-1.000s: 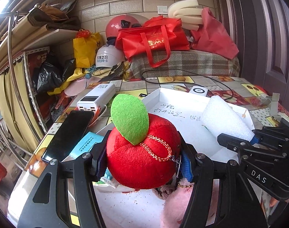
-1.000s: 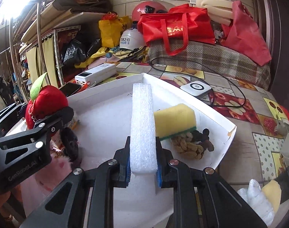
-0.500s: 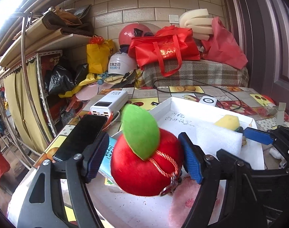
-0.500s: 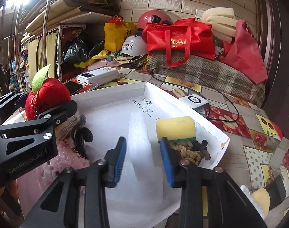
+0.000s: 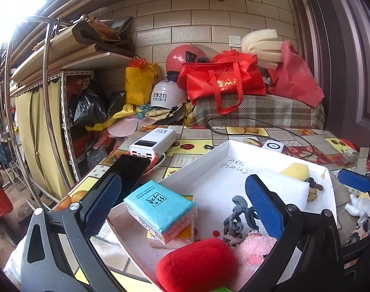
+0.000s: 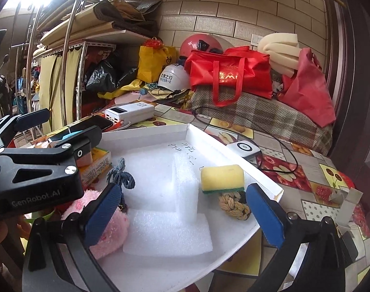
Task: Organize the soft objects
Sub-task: 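Open both grippers to drop the foam strip and apple plush into the tray, then move the right gripper to the white face mask while the left gripper approaches the camouflage pouch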
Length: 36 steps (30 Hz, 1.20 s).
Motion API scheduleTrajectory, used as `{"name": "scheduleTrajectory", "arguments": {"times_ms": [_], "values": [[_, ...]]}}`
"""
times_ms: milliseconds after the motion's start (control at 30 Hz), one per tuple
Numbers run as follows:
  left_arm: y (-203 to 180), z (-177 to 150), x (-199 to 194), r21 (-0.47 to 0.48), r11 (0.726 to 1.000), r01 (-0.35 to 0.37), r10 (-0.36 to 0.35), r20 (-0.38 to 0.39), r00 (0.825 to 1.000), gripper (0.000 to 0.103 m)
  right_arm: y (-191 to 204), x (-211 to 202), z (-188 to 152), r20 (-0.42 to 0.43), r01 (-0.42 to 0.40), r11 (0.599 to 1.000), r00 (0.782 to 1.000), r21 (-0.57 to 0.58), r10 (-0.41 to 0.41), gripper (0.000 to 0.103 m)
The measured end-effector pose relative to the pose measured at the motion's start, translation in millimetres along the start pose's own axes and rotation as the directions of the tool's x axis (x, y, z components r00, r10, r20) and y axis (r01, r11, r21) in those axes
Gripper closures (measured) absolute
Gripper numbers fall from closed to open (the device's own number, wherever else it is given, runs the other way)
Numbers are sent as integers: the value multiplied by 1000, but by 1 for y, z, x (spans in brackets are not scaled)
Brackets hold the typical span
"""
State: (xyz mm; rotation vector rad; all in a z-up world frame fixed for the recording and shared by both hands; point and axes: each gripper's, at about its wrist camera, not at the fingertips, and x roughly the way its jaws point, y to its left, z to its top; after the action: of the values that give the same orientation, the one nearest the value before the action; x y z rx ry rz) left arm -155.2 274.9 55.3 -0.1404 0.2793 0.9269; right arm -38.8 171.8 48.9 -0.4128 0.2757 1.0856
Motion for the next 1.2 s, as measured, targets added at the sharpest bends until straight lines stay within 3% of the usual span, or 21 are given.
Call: {"name": "scheduleTrajectory", "arguments": {"times_ms": [167,300,500,767,867,900,1000,1067,1133,1200], "values": [[3,-3,-7,-21,1000,11,-11,7,1000,0,7,-19,-6,52,57,998,997,-14,-56,0],[0,-4,-13,-19,1000,23,-23,13,1000,0,9,-34,-12,73,43,999,996,-30,-41,0],[-12,-7,-24,7,998,60,-60,7,998,0,-22,-60,-25,130,-14,997,992,81,3,0],[-57,-17,-56,101,972,214,-214,-12,977,0,-86,-91,-53,111,58,987,991,152,-75,0],[-85,-21,-64,159,928,336,-327,-78,942,0,-121,-96,-63,63,123,973,988,194,-138,0],[-96,-23,-64,177,901,396,-378,-127,917,0,-132,-96,-66,35,144,969,987,203,-154,0],[-136,-30,-62,207,806,555,-492,-289,821,0,-160,-91,-76,-54,162,960,987,231,-153,2],[-160,-35,-63,220,764,606,-517,-353,780,0,-171,-88,-80,-70,118,954,992,276,-102,20],[-177,-39,-65,224,744,630,-525,-387,758,0,-170,-84,-82,-92,92,957,993,276,-69,26],[-185,-42,-69,238,742,626,-516,-394,761,0,-160,-78,-80,-103,52,971,994,233,-29,33]]}}
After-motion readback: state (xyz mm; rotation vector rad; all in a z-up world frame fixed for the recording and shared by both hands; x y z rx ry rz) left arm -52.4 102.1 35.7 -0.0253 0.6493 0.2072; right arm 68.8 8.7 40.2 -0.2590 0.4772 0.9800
